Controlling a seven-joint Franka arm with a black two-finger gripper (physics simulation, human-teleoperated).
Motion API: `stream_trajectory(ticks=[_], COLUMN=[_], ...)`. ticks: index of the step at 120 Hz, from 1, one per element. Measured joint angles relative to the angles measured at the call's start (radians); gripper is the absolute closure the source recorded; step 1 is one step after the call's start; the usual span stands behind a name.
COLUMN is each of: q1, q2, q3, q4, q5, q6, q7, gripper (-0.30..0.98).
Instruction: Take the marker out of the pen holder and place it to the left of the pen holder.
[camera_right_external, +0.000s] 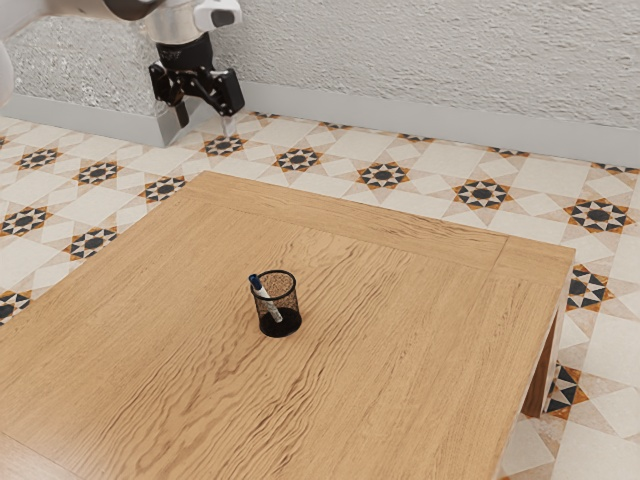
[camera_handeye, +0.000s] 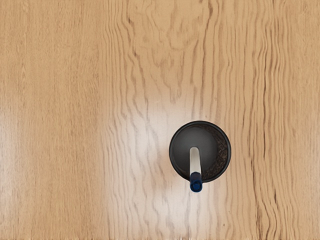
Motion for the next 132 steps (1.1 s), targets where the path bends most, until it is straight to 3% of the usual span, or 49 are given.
stream_trajectory(ticks=[24,66,87,96,112,125,132], q1=[-0.002,-0.031,-0.026,-0.036,-0.033,-0.032,-0.035], q2=[0.033,0.382,0.477,0.472,0.308,0.255,0.245], q3=[-0.007,-0.003,0.016,0.017,0.027,0.032,0.072], q4=[0.005,0.031,0.043,0.011,-0.218,-0.226,-0.219], q5=[0.006,0.12,0.131,0.131,0.095,0.07,-0.005], q6=[0.035,0.675,0.857,0.899,0.926,0.825,0.713], q7=[-0.009,-0.111,-0.165,-0.184,-0.213,-0.231,-0.239], gripper=[0.0,0.0,0.0,0.0,0.0,0.0,0.0])
